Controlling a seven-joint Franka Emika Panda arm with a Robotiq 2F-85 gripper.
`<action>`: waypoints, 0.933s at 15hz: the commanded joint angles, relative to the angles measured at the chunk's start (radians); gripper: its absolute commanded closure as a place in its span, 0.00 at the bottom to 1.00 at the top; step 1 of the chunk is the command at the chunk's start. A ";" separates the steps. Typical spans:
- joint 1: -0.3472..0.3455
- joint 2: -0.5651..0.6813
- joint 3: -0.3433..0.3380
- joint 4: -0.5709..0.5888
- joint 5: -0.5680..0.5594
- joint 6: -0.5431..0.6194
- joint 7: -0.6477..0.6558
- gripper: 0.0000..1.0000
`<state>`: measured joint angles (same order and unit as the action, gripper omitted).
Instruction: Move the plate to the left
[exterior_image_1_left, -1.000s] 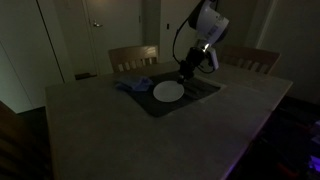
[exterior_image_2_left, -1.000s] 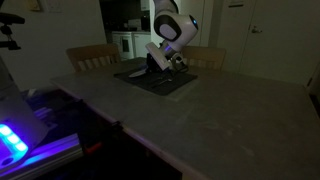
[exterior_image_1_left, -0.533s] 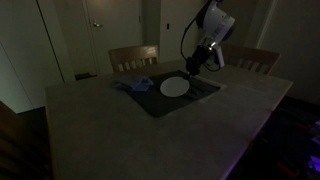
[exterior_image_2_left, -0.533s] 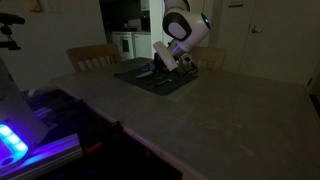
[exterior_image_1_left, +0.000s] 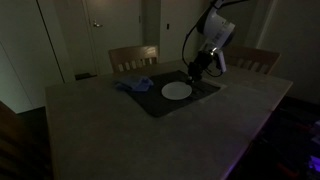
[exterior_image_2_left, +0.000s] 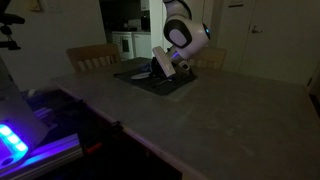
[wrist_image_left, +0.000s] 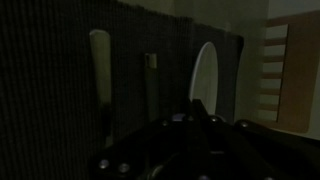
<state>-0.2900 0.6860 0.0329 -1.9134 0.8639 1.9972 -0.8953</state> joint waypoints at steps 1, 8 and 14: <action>0.016 0.034 -0.008 0.025 -0.006 -0.038 0.004 0.99; 0.022 0.051 -0.009 0.036 -0.008 -0.042 0.003 0.99; 0.041 0.021 -0.010 0.027 -0.020 -0.031 0.020 0.57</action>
<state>-0.2688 0.7215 0.0328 -1.8947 0.8605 1.9802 -0.8935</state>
